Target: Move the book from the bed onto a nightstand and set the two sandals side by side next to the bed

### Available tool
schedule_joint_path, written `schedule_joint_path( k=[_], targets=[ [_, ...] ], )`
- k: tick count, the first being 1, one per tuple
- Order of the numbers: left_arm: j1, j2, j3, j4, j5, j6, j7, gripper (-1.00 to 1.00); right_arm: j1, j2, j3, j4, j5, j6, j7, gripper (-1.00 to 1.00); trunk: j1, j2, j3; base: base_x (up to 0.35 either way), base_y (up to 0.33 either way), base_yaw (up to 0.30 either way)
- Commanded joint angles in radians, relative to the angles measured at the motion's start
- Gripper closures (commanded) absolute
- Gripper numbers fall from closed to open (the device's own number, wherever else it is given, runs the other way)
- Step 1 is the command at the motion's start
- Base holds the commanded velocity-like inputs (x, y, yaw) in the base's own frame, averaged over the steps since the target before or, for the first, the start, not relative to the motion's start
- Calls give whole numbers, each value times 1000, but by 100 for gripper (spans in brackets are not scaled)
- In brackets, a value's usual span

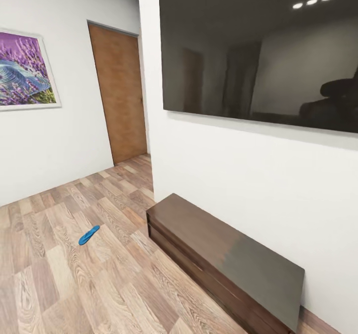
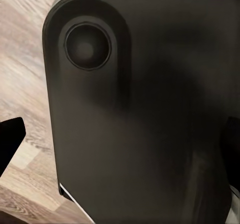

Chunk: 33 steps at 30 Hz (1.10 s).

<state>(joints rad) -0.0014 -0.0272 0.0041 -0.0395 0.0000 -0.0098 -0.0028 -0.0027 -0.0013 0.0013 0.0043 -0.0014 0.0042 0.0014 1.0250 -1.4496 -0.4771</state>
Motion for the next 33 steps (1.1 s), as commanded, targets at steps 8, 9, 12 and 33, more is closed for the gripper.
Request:
schedule_joint_path(
  k=[8, 9, 12, 33],
  targets=[
    [0, 0, 0, 0, 0, -1, 0, -100, 0, 0, 0, 0, 0, 0, 0, -100, 0, 0, -5, 0, 0, 280],
    [0, 0, 0, 0, 0, -1, 0, -100, 0, 0, 0, 0, 0, 0, 0, -100, 0, 0, -6, 0, 0, 279],
    [0, 0, 0, 0, 0, -1, 0, -100, 0, 0, 0, 0, 0, 0, 0, -100, 0, 0, -8, 0, 0, 279],
    [0, 0, 0, 0, 0, -1, 0, -100, 0, 0, 0, 0, 0, 0, 0, -100, 0, 0, -19, 0, 0, 278]
  ],
)
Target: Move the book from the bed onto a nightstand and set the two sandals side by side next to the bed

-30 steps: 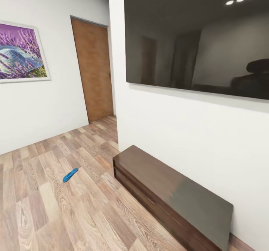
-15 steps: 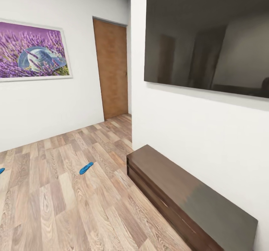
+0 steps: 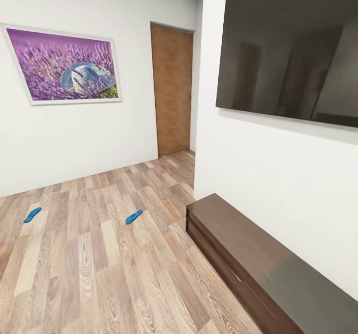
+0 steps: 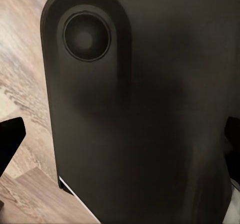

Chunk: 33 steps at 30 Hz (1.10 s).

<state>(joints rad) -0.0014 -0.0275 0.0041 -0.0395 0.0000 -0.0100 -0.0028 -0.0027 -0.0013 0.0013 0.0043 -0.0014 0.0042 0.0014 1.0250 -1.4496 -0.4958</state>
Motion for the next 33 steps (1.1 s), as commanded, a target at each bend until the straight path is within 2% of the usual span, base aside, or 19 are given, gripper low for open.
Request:
schedule_joint_path(
  k=[1, 33],
  targets=[
    [0, 0, 0, 0, 0, -1, 0, -100, 0, 0, 0, 0, 0, 0, 0, -100, 0, 0, -1, 0, 0, 277],
    [0, 0, 0, -2, -1, -18, 0, -100, 0, 0, 0, 0, 2, 0, 0, -100, 0, 0, -19, 0, 0, 269]
  ],
)
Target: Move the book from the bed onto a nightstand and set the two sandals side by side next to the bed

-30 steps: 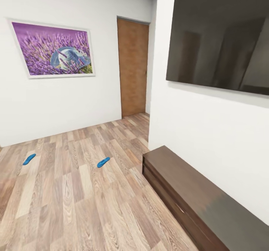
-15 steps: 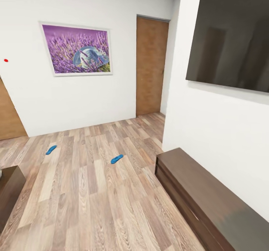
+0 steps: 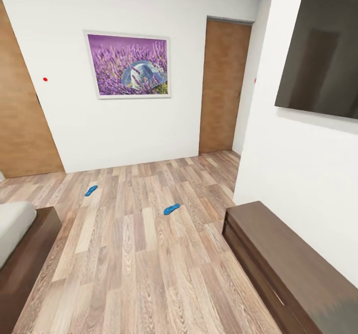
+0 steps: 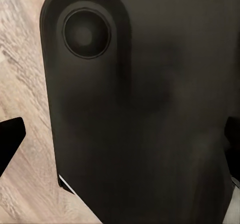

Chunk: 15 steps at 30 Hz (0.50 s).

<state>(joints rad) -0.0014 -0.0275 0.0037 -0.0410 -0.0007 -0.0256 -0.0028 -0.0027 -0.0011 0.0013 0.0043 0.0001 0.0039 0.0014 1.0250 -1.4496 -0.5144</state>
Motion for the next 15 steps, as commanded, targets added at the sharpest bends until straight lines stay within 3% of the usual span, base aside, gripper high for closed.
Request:
schedule_joint_path(
  k=[1, 6, 15],
  targets=[
    [0, 0, 0, -1, 0, -5, 0, -100, 0, 0, 0, 0, 0, 0, 0, -100, 0, 0, -1, 0, 0, 103],
    [0, 7, 3, -66, -2, -98, 0, -100, 0, -1, -1, 0, 1, -1, 0, -100, 0, 0, -2, 0, 0, 32],
    [0, 8, 3, -83, -3, -135, 0, -100, 0, -1, -3, -1, 1, -2, 0, -100, 0, 0, -2, 60, 0, 3]
  ],
)
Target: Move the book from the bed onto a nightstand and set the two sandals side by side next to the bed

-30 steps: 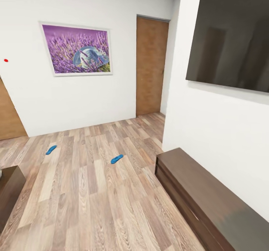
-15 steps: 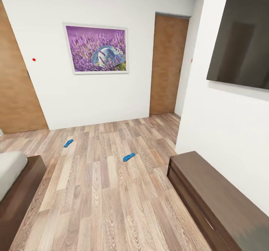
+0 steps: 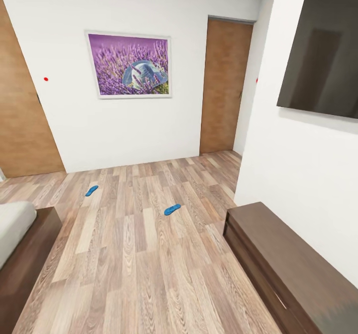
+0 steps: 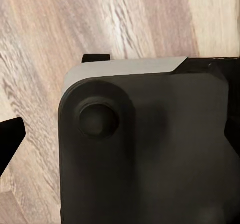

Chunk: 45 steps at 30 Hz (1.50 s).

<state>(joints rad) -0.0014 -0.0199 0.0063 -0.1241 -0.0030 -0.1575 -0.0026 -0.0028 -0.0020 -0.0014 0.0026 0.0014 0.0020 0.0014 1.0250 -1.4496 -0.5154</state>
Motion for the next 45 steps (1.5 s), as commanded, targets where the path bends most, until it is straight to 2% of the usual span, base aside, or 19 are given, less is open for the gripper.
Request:
schedule_joint_path(
  k=[1, 7, 25, 31, 34, 36, 38, 42, 43, 45],
  targets=[
    [0, -1, 1, 0, 0, -3, 0, -100, 0, 0, 0, 0, 0, 0, 0, -100, 0, 0, -1, 10, 0, 0],
    [0, -1, -1, 0, 1, -4, 0, -100, 0, 0, 0, 0, 0, 1, 0, -100, 0, 0, -1, 3, 0, 98],
    [0, -2, -2, 1, -3, -5, 0, -100, 0, 1, 0, 0, 0, 0, 0, -100, 0, 0, -1, 3, 0, 282],
    [0, -2, 0, -6, -1, -7, 0, -100, 0, -2, 0, -2, 0, -20, 0, -100, 0, 0, -1, 75, 0, 130],
    [0, -2, 0, -33, -1, -26, 0, -100, 0, -2, 0, -5, 0, -32, 0, -100, 0, 0, -1, 29, 0, 26],
    [0, -3, 0, -102, 0, -68, 0, -100, 0, -3, -1, -7, 0, -64, 0, -100, 0, 0, -1, 73, 0, 10],
    [0, -5, -1, -145, 0, -81, 1, -100, 0, -5, -1, -18, 0, -93, 0, -100, 0, 0, -1, 188, 0, 4],
    [-1, -16, -3, -246, 0, -93, 1, -100, 0, -7, -2, -134, -3, -130, -2, -100, 0, 0, -1, 267, 0, 2],
    [-1, -22, -3, -307, 0, -95, 1, -100, 0, -8, -3, -192, -4, -137, -3, -100, 0, 0, -1, 302, 0, 0],
    [-2, -25, -3, -367, 1, -97, 1, -100, 0, -8, -4, -240, -4, -142, -5, -100, 0, 0, -1, 307, 0, 0]
  ],
)
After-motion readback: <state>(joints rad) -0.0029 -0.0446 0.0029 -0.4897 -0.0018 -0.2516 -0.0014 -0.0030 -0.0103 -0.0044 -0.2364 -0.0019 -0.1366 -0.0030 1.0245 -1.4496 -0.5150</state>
